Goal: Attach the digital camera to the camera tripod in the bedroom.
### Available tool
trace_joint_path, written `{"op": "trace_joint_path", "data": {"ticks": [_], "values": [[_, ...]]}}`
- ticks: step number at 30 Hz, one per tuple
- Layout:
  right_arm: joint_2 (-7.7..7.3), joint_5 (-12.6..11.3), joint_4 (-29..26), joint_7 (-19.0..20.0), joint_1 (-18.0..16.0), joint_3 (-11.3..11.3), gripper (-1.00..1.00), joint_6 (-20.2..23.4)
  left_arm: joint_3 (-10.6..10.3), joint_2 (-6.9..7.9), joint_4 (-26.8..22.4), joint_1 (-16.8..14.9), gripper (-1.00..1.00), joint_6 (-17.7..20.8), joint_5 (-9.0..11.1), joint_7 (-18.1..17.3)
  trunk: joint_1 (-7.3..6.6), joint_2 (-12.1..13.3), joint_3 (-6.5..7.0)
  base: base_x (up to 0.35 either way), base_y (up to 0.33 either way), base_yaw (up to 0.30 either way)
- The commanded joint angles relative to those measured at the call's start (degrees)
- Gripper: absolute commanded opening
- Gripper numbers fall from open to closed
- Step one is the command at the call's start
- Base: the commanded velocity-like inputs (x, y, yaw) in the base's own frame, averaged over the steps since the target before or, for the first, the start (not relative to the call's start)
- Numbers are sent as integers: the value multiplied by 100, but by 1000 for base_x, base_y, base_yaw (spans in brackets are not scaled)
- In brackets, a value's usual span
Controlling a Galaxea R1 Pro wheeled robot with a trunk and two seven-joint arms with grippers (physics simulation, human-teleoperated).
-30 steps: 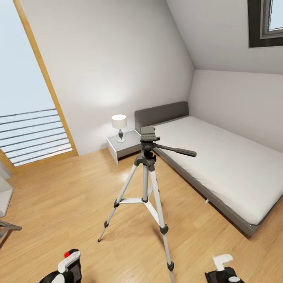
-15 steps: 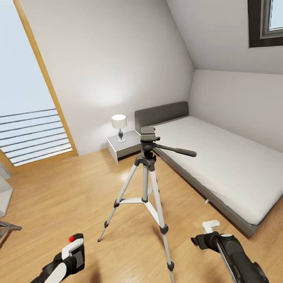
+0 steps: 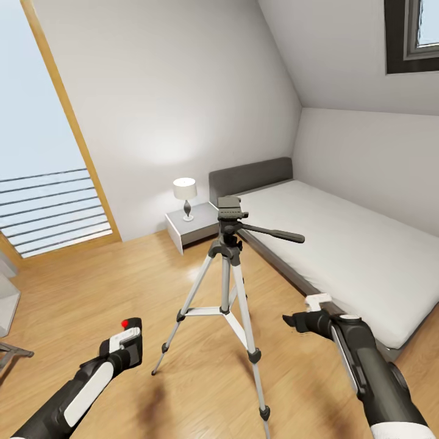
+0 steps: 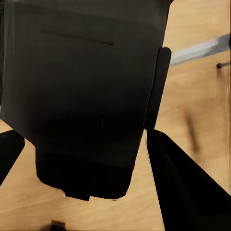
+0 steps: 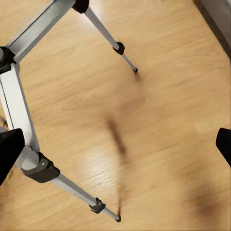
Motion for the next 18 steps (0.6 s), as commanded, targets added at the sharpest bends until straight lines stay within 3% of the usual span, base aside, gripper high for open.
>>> {"op": "trace_joint_path", "data": {"ticks": [1,8,12,18], "values": [[5,-1,-101,105,-12,-7,100,95,-22,-1,-30,-19,-100,10,37,37,4,-12,-13,0,0,0],[31,-458,-425,442,-34,11,100,340,-41,-75,-611,-74,-100,73,-46,69,4,-12,-13,0,0,0],[37,-516,-453,500,-36,6,100,363,-58,-69,-888,-77,-100,82,-62,88,4,-12,-13,0,0,0],[39,-548,-455,535,-37,-5,100,381,-41,-47,-920,-72,-100,17,-43,76,4,-12,-13,0,0,0]]}}
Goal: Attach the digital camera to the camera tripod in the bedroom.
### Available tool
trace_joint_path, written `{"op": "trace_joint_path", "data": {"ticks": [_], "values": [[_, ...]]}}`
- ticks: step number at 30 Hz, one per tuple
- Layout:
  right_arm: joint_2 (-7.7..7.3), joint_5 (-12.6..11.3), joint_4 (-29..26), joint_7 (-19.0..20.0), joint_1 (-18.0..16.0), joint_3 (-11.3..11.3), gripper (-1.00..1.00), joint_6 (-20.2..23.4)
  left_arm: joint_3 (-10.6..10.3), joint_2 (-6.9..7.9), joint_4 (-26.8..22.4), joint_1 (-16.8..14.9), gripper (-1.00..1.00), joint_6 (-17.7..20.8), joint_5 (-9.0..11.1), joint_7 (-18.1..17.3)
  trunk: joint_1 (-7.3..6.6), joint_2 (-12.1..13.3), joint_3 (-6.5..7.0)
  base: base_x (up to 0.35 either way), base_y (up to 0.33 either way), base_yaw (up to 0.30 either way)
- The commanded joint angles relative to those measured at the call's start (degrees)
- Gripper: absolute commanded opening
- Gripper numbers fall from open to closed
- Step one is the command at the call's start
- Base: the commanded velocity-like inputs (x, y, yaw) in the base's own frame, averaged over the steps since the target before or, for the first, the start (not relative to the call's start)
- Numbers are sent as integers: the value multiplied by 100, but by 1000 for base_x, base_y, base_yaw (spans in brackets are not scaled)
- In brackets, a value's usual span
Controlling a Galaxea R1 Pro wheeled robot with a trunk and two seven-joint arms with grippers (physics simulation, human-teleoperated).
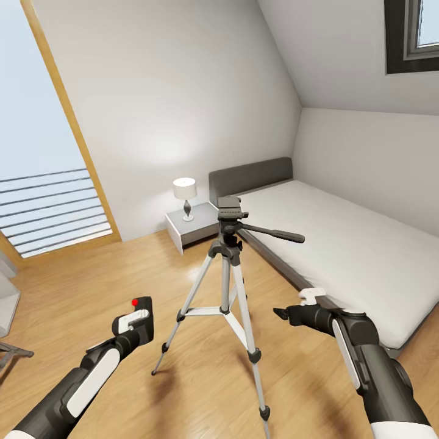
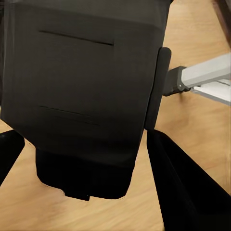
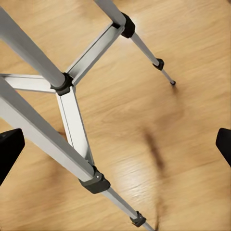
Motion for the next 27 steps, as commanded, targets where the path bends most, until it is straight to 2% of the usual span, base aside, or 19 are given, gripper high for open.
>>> {"op": "trace_joint_path", "data": {"ticks": [1,6,13,16,21,27], "values": [[2,44,-6,47,-6,-2,100,21,-14,8,-15,-8,-100,-1,60,42,4,-13,-12,0,0,0],[19,6,-6,79,-6,11,100,28,-11,-7,-57,-7,-100,-8,98,43,4,-13,-12,0,0,0],[194,-6,246,490,-6,26,100,-2,-16,-24,-68,-10,-100,-10,82,42,4,-13,-12,0,0,0],[216,-10,396,605,-6,29,100,-146,-19,-30,-43,-11,-100,-9,70,48,4,-13,-12,0,0,0],[230,-10,689,973,-6,31,100,-780,-16,-34,-19,-13,-100,-9,35,45,4,-13,-12,0,0,0],[240,8,891,1113,-6,32,100,-938,-16,-32,-54,-14,-100,-11,35,43,4,-13,-12,0,0,0]]}}
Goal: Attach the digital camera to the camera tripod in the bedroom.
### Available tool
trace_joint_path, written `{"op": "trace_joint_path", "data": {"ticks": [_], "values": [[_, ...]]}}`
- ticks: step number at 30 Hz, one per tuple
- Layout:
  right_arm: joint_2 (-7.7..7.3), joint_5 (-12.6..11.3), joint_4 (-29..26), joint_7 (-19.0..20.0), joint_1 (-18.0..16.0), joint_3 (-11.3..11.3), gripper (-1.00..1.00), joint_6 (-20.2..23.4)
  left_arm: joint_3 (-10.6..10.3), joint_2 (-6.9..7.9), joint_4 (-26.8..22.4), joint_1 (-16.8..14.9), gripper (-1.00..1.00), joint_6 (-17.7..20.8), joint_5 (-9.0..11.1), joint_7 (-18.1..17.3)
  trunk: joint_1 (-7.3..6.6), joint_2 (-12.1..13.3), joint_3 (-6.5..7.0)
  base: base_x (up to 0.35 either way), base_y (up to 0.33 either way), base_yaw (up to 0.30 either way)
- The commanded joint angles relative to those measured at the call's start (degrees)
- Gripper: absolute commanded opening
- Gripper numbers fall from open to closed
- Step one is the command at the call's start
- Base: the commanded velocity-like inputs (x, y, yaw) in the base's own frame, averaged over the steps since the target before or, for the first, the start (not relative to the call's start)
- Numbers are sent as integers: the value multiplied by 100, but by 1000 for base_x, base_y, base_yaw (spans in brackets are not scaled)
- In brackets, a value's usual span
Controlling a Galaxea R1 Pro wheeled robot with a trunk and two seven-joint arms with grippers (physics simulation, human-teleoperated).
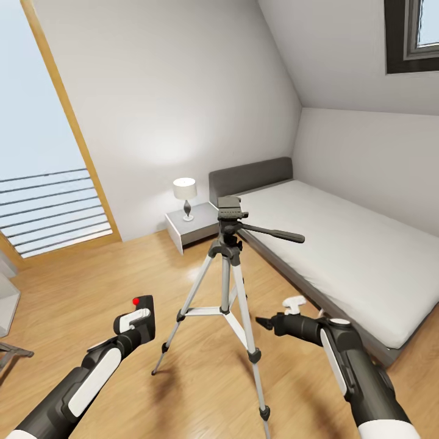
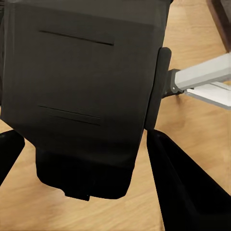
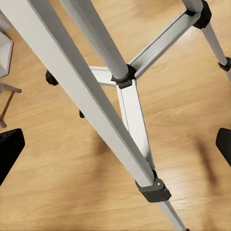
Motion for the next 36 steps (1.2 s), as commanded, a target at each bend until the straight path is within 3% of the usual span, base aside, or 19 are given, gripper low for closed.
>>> {"op": "trace_joint_path", "data": {"ticks": [1,6,23,31,36], "values": [[10,50,15,57,-6,-10,100,9,-18,7,-13,-6,-100,6,45,42,4,-13,-12,0,0,0],[124,80,159,70,-6,-10,100,-168,-15,10,29,-7,-100,6,32,50,4,-13,-12,151,131,0],[185,76,257,90,-6,12,100,-316,-19,7,0,-2,-100,7,29,50,4,-13,-12,10,9,0],[186,63,368,101,-5,540,100,-333,-16,12,-5,-5,-100,7,30,40,4,-13,-12,0,0,0],[186,79,583,85,-5,702,100,-463,-17,12,1,-6,-100,15,31,41,4,-13,-12,0,0,0]]}}
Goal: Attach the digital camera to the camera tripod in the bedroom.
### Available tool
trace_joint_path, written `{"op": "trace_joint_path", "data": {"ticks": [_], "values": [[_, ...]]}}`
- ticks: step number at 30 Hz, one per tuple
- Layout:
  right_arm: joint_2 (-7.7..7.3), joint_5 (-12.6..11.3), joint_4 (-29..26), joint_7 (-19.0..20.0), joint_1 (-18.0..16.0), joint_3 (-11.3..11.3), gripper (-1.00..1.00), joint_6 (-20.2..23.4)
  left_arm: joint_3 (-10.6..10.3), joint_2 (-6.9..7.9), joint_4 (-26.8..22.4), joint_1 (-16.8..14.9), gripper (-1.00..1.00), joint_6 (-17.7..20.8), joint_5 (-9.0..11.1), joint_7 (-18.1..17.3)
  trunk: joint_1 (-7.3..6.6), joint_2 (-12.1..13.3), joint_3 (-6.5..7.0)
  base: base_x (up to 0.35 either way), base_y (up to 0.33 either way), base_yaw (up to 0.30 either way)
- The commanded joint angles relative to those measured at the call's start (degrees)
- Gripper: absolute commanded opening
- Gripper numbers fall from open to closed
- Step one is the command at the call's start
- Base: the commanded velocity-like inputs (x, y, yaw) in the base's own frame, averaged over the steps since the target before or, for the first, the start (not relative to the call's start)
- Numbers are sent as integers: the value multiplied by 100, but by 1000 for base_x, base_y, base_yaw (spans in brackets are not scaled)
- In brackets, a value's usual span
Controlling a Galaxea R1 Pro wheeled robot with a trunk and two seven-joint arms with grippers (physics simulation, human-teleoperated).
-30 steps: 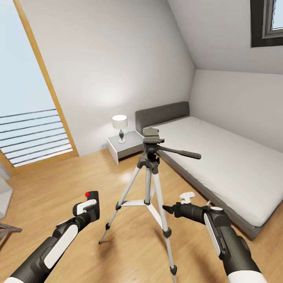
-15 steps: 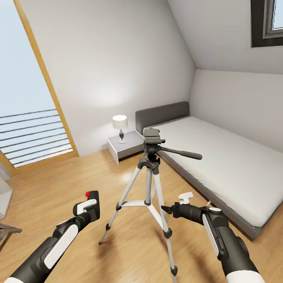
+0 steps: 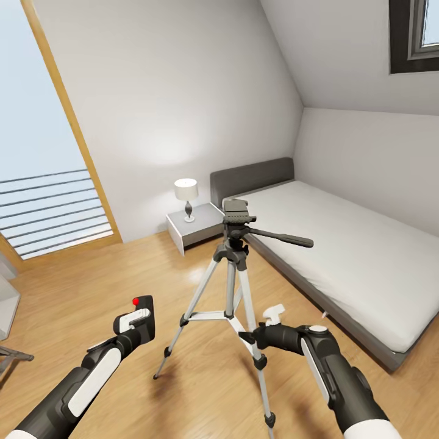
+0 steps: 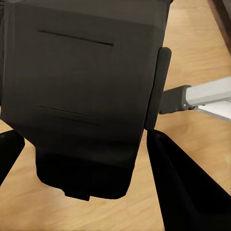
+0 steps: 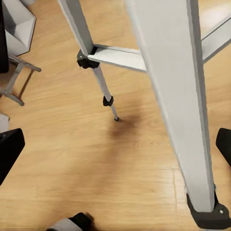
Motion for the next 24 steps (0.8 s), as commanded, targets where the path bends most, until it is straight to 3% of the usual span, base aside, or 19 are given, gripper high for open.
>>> {"op": "trace_joint_path", "data": {"ticks": [1,6,24], "values": [[-2,50,13,32,-5,16,100,-31,-18,7,-10,-7,-100,7,44,42,4,-13,-12,0,0,0],[-11,87,55,-8,-5,42,100,-380,-26,4,0,-3,-100,14,50,56,4,-13,-12,0,0,0],[-20,36,11,-168,-5,-19,100,-419,-20,-2,18,-6,-100,74,42,68,4,-13,-12,0,0,0]]}}
